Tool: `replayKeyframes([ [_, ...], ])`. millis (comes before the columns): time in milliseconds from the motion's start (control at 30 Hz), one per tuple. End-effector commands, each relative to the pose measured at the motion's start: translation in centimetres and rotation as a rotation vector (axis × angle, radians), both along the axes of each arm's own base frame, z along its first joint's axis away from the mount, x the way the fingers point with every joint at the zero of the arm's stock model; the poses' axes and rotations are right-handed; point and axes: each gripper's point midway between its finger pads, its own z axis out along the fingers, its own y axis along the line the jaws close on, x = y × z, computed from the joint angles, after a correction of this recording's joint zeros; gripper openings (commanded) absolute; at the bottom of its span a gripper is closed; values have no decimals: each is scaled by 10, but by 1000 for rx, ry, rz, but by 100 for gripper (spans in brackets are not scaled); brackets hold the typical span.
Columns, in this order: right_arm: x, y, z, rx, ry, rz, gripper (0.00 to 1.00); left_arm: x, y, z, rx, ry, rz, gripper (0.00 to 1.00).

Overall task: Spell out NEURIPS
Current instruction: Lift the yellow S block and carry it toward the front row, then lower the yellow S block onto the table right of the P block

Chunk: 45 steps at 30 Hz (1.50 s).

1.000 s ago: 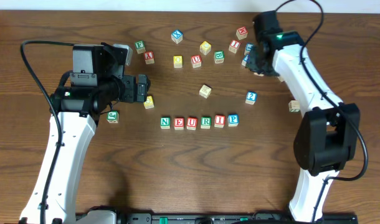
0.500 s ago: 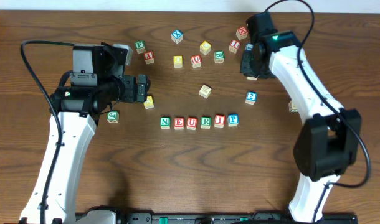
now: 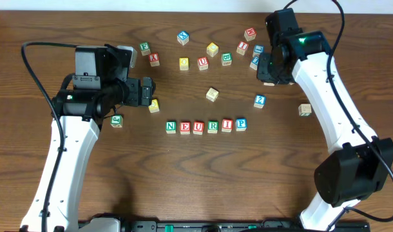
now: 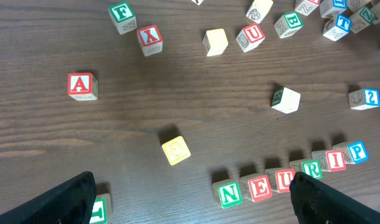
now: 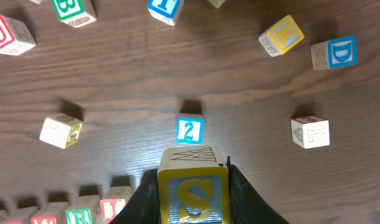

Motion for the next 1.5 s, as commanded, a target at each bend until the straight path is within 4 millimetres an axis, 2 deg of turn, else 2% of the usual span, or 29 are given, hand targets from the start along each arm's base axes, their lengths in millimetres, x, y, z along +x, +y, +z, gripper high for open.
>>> replayKeyframes([
  [0,-6,5,3,13,0,38,8,3,-1,13,-7,-34,-8,98],
  [133,-13,12,-13,32,8,55,8,3,-1,13,-7,-34,-8,98],
  [300,-31,14,-29,88,-19,40,11,3,-1,13,-7,-34,-8,98],
  [600,-67,4,-22,88,-60,24,13,3,-1,13,-7,-34,-9,98],
  [767,-84,6,-32,84,-49,27,14,3,-1,13,-7,-34,-8,98],
  [1133,-92,12,-58,77,-35,46,14,3,-1,13,-7,-34,-8,98],
  [1467,-90,14,-68,73,-38,63,15,3,-1,13,-7,-34,-9,98],
])
